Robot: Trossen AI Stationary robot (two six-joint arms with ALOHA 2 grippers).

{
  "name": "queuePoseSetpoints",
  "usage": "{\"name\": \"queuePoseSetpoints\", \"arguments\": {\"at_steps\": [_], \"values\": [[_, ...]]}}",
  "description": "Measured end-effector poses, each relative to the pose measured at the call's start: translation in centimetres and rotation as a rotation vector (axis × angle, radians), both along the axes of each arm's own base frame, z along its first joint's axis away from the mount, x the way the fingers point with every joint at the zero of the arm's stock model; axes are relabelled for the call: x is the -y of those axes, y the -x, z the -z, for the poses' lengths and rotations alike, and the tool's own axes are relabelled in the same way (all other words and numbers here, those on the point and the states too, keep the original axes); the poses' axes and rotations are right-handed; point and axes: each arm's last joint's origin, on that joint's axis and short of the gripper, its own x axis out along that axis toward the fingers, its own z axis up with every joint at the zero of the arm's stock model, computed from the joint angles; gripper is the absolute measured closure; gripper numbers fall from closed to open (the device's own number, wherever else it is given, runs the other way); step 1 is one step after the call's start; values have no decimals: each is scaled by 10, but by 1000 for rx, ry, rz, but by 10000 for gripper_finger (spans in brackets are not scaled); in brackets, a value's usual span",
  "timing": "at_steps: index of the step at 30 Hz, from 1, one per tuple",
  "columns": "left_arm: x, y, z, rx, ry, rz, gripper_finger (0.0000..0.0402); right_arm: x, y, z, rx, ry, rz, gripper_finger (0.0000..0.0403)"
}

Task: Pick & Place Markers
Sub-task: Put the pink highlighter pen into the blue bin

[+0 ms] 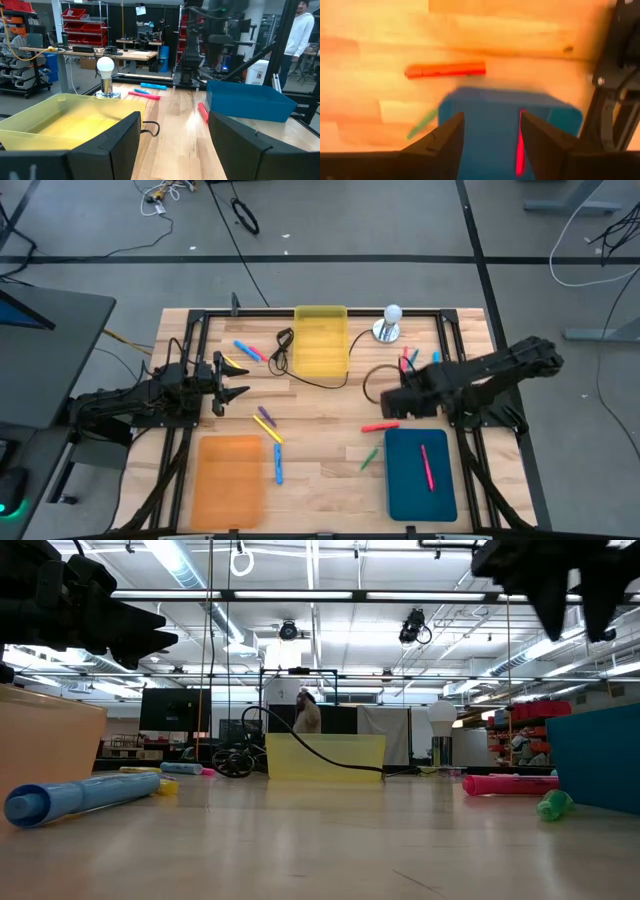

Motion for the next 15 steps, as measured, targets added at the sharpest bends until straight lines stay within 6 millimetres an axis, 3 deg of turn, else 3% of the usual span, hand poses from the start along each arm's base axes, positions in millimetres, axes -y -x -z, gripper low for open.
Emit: {"name": "queuePoseSetpoints", "arguments": {"at_steps": [15], "values": [[0, 0, 0, 0, 0, 0, 163, 105, -2, 0, -3, 56, 79, 208]]}}
